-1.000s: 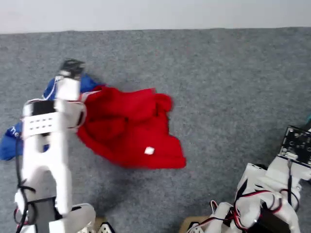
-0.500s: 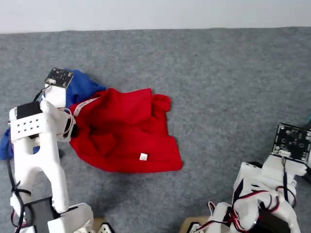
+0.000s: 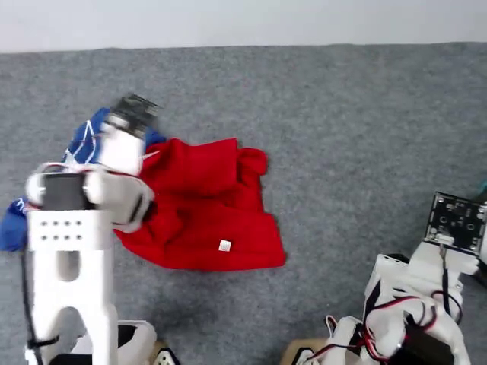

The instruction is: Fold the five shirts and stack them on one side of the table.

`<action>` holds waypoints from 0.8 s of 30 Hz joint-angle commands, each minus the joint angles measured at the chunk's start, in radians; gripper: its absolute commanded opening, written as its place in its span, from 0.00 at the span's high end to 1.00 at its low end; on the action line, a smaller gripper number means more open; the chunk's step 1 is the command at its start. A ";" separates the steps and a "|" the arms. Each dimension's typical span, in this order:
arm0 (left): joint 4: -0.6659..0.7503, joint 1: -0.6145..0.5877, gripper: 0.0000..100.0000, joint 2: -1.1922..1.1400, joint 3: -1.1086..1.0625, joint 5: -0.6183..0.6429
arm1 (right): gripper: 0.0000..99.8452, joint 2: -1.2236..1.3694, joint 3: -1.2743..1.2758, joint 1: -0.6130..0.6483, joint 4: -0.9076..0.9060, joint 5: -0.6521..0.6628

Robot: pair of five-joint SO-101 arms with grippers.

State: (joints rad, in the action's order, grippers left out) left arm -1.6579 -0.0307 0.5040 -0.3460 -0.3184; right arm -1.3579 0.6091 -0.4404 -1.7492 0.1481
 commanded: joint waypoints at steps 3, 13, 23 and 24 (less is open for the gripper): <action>0.161 0.107 0.79 0.026 -0.196 -0.075 | 0.99 0.004 -0.003 0.010 -0.024 0.002; 0.454 0.107 0.79 0.025 -0.452 -0.127 | 0.99 -0.002 -0.002 0.010 -0.028 0.002; 0.588 0.035 0.79 -0.032 -0.458 -0.129 | 0.99 -0.004 -0.002 0.010 -0.031 0.002; 0.592 0.028 0.79 -0.066 -0.456 -0.141 | 0.99 -0.004 -0.002 0.010 -0.031 0.002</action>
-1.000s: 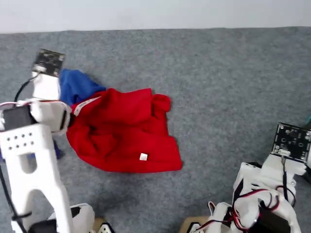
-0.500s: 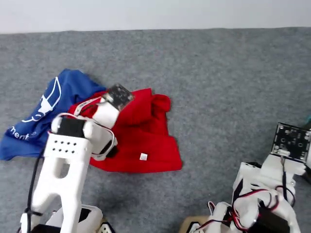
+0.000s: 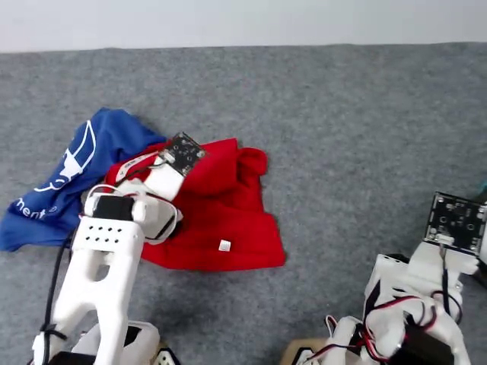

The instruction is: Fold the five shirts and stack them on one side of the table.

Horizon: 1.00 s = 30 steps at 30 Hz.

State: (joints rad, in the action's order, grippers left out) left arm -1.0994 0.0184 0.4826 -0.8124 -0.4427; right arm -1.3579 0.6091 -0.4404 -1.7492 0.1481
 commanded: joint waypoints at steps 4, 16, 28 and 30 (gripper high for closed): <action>0.058 -0.037 0.79 -0.164 0.018 -0.037 | 0.99 -0.004 -0.002 0.010 -0.031 0.002; -0.083 -0.040 1.00 -0.273 0.231 -0.037 | 0.99 -0.004 0.026 0.010 -0.025 0.002; -0.465 -0.373 1.00 -0.272 0.710 -0.031 | 0.99 0.008 0.031 0.018 0.053 0.000; -0.497 -0.407 1.00 -0.272 0.750 -0.031 | 0.99 0.027 0.031 0.056 0.079 0.000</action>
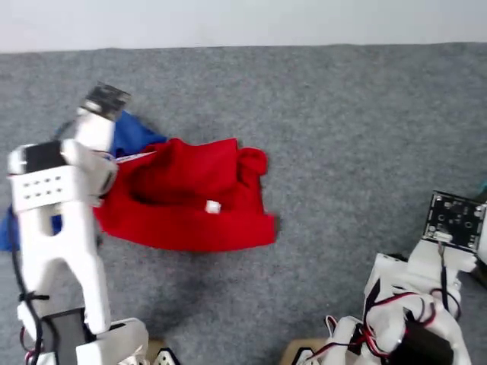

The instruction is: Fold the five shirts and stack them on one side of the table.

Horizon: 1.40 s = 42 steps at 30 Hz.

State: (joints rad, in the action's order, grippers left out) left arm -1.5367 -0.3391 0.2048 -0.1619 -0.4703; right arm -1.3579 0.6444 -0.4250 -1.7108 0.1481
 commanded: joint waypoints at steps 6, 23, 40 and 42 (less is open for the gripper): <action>-0.110 -0.087 1.00 -0.003 0.101 -0.005 | 0.99 0.228 -0.043 0.242 0.102 -0.123; -0.002 -0.069 1.00 0.003 -0.139 -0.005 | 0.99 1.055 -0.493 0.883 -0.016 0.041; 0.083 -0.064 1.00 -0.005 -0.197 0.052 | 0.75 1.616 -0.784 0.974 -0.019 0.339; 0.083 -0.064 1.00 -0.005 -0.197 0.052 | 0.75 1.658 -0.829 0.975 -0.021 0.339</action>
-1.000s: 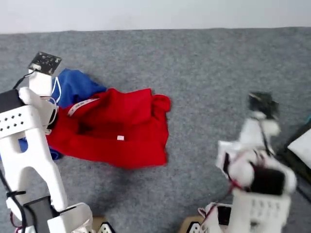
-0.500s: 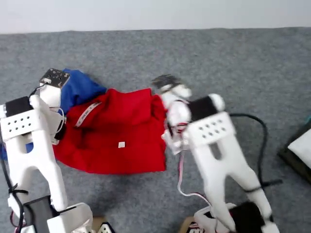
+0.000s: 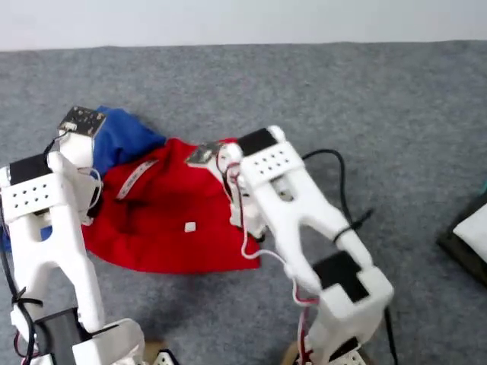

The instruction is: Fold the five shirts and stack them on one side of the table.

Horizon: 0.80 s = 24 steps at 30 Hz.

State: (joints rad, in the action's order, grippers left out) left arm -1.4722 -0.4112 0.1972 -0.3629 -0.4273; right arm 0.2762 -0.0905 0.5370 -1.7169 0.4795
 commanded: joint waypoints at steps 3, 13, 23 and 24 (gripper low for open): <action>0.018 0.008 1.00 0.003 0.004 0.009 | 0.75 0.076 -0.147 0.047 -0.016 0.005; 0.075 0.008 1.00 0.011 -0.064 0.009 | 0.75 0.225 -0.249 0.140 -0.004 -0.023; 0.077 0.008 1.00 0.005 -0.071 0.008 | 0.75 0.331 -0.267 0.139 0.041 -0.018; 0.077 0.008 1.00 0.003 -0.071 0.008 | 0.76 0.338 -0.267 0.139 0.039 -0.018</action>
State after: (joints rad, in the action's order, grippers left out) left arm -1.4093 -0.4112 0.1972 -0.4411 -0.4273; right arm 0.6183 -0.2961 0.6705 -1.6847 0.4687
